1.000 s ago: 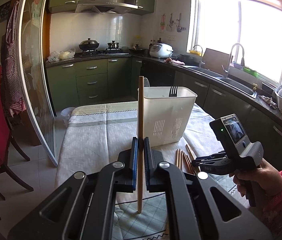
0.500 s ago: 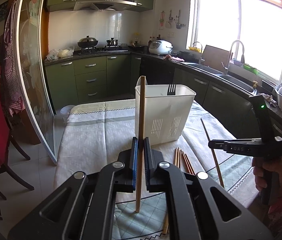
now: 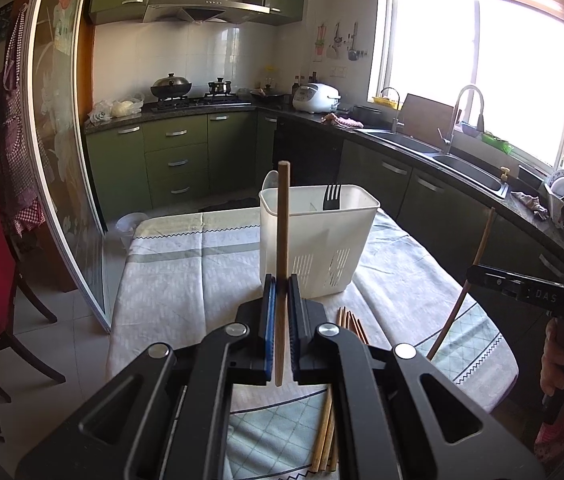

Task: Organize utensils
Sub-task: 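Insert the chopstick into the holder and open the left gripper while the right gripper carries its chopstick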

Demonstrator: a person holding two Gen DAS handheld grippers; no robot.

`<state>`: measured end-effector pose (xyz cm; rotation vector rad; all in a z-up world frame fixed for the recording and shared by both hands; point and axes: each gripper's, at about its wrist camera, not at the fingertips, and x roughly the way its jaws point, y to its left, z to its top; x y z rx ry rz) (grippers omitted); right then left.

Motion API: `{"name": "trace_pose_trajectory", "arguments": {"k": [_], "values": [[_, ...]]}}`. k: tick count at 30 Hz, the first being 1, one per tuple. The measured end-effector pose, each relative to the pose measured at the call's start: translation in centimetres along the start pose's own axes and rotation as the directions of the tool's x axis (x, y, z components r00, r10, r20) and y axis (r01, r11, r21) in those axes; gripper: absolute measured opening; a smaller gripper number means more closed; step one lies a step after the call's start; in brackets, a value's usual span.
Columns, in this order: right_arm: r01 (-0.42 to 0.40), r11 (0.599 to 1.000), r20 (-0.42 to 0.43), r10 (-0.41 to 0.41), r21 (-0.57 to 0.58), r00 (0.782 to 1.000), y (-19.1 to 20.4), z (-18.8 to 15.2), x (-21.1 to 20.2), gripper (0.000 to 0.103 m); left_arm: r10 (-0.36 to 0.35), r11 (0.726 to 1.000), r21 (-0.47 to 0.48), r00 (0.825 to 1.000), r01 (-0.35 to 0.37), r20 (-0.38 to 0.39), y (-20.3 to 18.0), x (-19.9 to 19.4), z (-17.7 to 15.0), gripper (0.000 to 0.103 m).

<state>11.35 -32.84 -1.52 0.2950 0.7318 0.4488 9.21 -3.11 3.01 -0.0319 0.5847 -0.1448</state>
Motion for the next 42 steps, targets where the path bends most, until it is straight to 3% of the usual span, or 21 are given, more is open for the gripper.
{"name": "trace_pose_trajectory", "arguments": {"k": [8,14,18,22,33,38,42], "values": [[0.004,1.000,0.024,-0.005,0.031,1.000,-1.4,-0.9,-0.8,0.007,-0.014,1.000,0.024,0.996,0.011,0.090,-1.0,-1.7,7.0,0.006],[-0.013,0.998,0.033,0.011,0.053,0.999,-2.5,-1.2,-1.2,0.007,-0.002,0.999,0.034,0.979,-0.005,0.204,-2.6,-2.3,13.5,0.006],[-0.022,0.998,0.039,0.019,0.060,0.999,-2.9,-1.5,-1.5,0.007,0.035,0.998,0.036,0.968,-0.046,0.250,-3.5,-0.7,15.9,0.006],[-0.030,0.998,0.040,0.027,0.055,0.999,-2.9,-1.6,-1.8,0.007,0.070,0.996,0.038,0.971,-0.081,0.230,-3.8,2.6,15.9,0.006],[-0.040,0.998,0.042,0.038,0.053,0.998,-2.7,-1.4,-1.9,0.007,0.084,0.996,0.011,0.996,-0.084,0.027,-2.1,10.3,11.8,0.006],[-0.037,0.999,0.070,0.036,0.021,0.997,-1.8,0.2,-2.8,0.007,0.059,0.998,-0.010,0.998,-0.060,-0.037,-0.8,10.1,10.4,0.009],[-0.029,0.999,0.155,0.032,-0.018,0.987,-0.2,3.3,-4.5,0.007,0.041,0.998,-0.041,0.999,-0.041,-0.007,0.5,7.1,9.2,0.016]]}}
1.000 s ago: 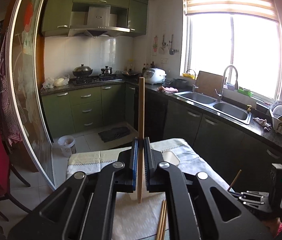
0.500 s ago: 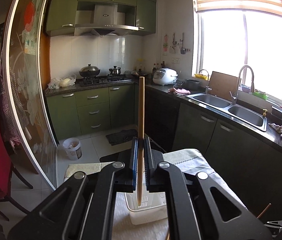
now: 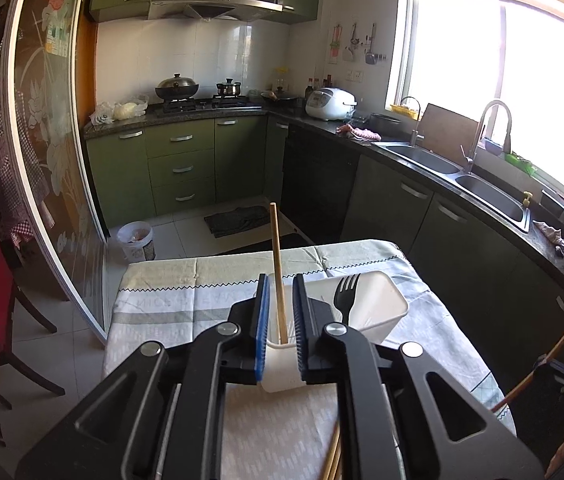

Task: Organize utensils
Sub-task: 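Insert the chopstick into the holder and open the left gripper while the right gripper carries its chopstick, then insert the chopstick into the holder and open the right gripper, then grasp another wooden chopstick with the left gripper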

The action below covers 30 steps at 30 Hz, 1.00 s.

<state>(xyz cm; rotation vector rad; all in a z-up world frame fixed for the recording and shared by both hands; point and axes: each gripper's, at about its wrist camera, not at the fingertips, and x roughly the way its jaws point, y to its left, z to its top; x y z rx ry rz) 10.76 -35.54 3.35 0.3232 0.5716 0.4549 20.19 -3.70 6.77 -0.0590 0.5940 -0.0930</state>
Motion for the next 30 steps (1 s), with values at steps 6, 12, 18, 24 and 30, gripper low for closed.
{"name": "trace_pose_trajectory", "arguments": {"k": [6,12,18,24,30], "values": [[-0.014,1.000,0.274,0.018,-0.018,0.962,3.1,6.8,-1.6,0.007,0.012,1.000,0.020,1.000,-0.012,0.018,0.7,-3.8,-3.7,0.024],[0.066,0.996,0.288,-0.046,-0.060,0.957,5.8,10.8,4.2,0.007,0.024,0.998,0.061,1.000,-0.023,-0.020,1.1,-5.4,-6.0,0.024],[0.124,0.985,0.142,-0.107,-0.120,0.984,6.0,8.8,11.3,0.007,0.030,0.997,0.069,0.998,-0.027,-0.047,1.7,-5.5,-6.9,0.024],[0.115,0.978,0.047,-0.109,-0.172,0.993,5.8,6.9,14.1,0.014,0.003,0.998,0.059,0.994,0.003,-0.107,1.3,-3.9,-7.2,0.024],[0.088,0.985,0.080,-0.077,-0.147,0.994,4.9,5.7,10.5,0.019,-0.036,0.996,0.074,0.973,0.055,-0.226,-0.5,-1.1,-8.2,0.024]]}}
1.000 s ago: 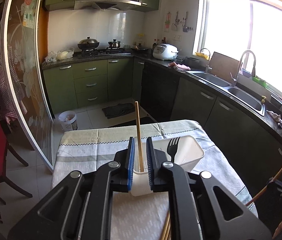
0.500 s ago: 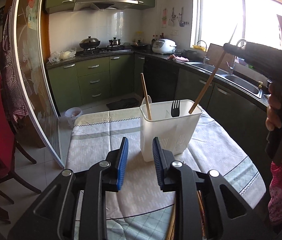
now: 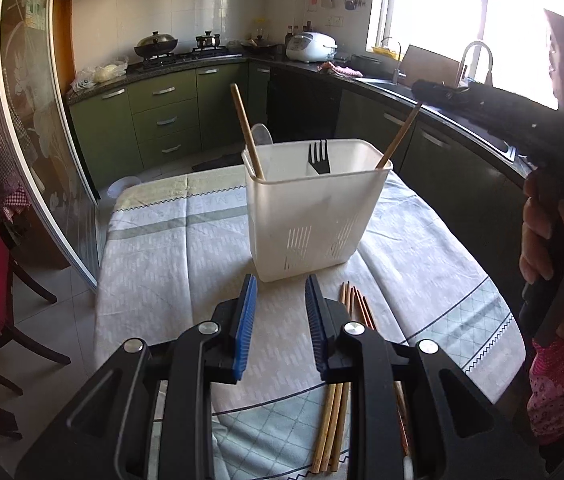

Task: Organize utensils
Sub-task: 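Grasp another wooden chopstick with the left gripper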

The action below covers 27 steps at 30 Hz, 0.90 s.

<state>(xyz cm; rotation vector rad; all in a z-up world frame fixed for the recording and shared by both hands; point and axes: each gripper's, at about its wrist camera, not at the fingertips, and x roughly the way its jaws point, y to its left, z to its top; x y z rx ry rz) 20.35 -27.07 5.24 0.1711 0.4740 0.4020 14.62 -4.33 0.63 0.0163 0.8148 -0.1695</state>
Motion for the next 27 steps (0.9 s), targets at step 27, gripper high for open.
{"name": "trace_pose_trajectory", "arguments": {"k": [27], "values": [[0.117,0.978,-0.346,-0.051,0.173,0.937,-10.8,-16.9,-4.7,0.031,-0.091,0.991,0.042,0.886,0.124,-0.455,-4.1,14.5,-3.0,0.018]]}}
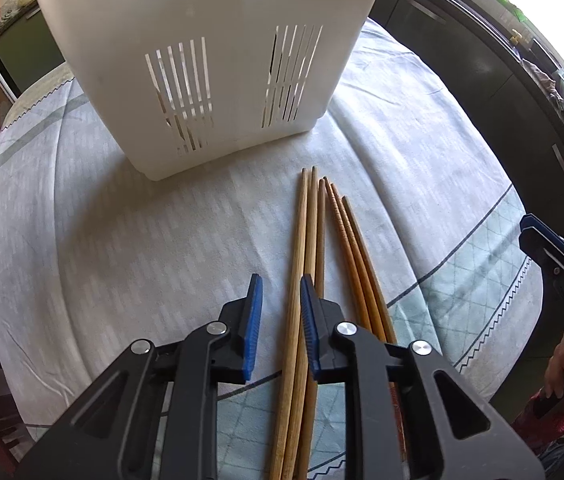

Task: Organize utensils
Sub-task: 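Grasp another wooden chopstick with the left gripper, then lift the chopstick with the left gripper while the right gripper grasps another chopstick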

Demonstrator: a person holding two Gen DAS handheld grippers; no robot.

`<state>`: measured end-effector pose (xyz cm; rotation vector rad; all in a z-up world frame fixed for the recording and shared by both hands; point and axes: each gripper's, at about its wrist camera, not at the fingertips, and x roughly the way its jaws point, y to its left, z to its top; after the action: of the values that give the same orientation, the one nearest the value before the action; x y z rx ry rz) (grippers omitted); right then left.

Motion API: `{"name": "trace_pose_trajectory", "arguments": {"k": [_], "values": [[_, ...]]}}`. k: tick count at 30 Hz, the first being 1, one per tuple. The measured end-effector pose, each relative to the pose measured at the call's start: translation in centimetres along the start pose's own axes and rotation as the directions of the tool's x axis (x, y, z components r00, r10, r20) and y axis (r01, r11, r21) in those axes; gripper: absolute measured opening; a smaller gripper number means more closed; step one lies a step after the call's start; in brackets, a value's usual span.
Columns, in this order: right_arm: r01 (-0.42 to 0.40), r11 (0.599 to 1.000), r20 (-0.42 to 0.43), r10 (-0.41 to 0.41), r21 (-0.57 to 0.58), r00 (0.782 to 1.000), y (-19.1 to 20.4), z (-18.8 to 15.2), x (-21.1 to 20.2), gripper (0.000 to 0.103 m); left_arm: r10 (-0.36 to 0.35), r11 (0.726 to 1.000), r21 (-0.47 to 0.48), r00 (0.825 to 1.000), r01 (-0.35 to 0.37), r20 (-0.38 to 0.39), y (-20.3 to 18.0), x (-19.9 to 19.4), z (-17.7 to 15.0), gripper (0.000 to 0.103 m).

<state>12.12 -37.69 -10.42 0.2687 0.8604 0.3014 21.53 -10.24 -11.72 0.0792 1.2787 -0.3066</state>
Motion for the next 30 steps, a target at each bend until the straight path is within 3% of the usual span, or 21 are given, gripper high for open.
{"name": "trace_pose_trajectory", "arguments": {"k": [8,18,22,30], "values": [[-0.006,1.000,-0.004,0.006,0.016,1.000,-0.2,0.0,0.0,0.031,0.015,0.999,0.044,1.000,-0.014,-0.022,-1.2,1.3,0.4,0.017],[-0.023,0.999,-0.003,0.023,0.034,1.000,-0.4,-0.1,-0.1,0.031,0.099,0.987,0.130,0.995,-0.096,-0.017,-3.5,2.8,1.6,0.013],[-0.026,0.999,-0.005,0.026,0.040,1.000,-0.5,-0.2,-0.1,0.033,0.098,0.989,0.115,0.995,-0.095,-0.018,-3.3,2.8,1.8,0.008],[-0.040,0.999,-0.021,0.041,0.037,0.999,-0.1,-0.3,0.3,0.035,0.105,0.994,0.015,0.994,-0.105,0.002,0.5,1.9,0.5,0.007]]}}
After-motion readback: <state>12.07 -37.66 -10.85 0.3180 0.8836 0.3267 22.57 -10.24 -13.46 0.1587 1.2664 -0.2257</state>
